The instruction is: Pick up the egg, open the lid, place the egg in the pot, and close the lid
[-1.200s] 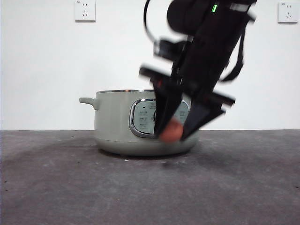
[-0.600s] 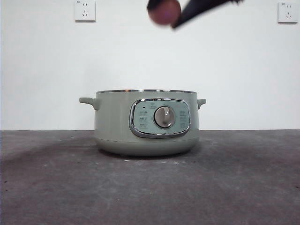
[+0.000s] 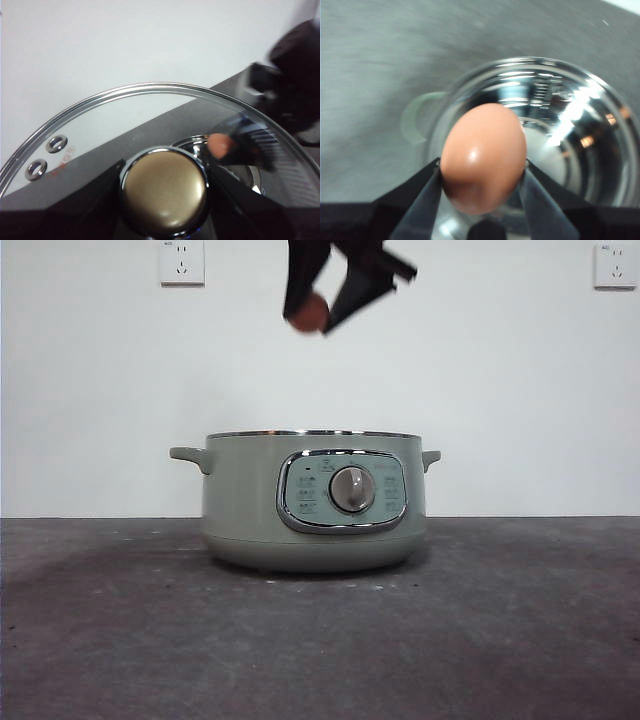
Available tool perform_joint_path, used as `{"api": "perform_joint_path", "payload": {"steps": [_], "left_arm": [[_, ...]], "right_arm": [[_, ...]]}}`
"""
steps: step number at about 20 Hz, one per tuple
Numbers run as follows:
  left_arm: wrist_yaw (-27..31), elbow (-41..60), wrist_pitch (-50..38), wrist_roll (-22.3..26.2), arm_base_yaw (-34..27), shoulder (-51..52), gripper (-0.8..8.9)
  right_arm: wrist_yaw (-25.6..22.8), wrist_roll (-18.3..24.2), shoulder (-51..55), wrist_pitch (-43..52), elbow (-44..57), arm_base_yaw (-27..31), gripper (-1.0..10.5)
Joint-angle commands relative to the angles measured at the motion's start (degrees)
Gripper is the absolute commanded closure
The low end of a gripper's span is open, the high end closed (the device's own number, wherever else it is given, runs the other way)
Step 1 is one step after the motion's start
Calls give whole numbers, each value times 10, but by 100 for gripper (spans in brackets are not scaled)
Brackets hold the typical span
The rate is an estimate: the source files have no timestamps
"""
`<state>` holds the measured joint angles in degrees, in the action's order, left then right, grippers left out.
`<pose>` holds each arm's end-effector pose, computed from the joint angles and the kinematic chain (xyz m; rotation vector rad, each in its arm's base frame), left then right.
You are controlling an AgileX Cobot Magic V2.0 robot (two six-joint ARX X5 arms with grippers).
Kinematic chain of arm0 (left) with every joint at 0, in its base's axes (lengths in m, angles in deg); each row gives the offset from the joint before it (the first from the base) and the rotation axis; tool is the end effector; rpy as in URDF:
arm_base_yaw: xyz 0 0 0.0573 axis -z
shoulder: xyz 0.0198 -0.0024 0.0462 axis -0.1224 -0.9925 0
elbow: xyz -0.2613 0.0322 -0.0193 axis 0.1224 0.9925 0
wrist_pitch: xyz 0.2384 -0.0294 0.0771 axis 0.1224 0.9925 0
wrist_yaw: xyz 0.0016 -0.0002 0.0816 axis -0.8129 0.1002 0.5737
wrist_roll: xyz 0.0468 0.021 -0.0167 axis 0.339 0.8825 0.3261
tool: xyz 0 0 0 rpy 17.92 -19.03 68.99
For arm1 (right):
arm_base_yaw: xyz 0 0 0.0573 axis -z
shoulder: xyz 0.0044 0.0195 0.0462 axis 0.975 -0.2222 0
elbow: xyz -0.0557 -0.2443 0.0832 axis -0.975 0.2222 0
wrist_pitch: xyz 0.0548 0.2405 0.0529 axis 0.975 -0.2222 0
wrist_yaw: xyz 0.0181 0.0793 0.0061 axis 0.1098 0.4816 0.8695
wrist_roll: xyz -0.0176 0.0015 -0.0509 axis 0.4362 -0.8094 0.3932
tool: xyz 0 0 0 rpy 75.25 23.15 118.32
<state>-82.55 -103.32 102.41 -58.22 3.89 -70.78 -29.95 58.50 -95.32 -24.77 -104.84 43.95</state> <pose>0.1639 -0.0397 0.5154 0.1986 0.2105 -0.4936 0.3568 0.2380 0.3703 -0.2144 0.7656 0.6853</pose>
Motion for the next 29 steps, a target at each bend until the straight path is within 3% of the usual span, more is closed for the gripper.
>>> {"api": "perform_joint_path", "payload": {"steps": [1, 9, 29], "left_arm": [[-4, -5, -23, -4, -2, 16, 822], [-4, -5, -17, -3, -2, 20, 822], [-5, -5, 4, -3, -2, 20, 822]], "right_arm": [[2, 11, -65, -19, -53, 12, 959], [6, 30, -174, -35, -84, 25, 959], [-35, 42, -246, -61, -83, 25, 958]]}}
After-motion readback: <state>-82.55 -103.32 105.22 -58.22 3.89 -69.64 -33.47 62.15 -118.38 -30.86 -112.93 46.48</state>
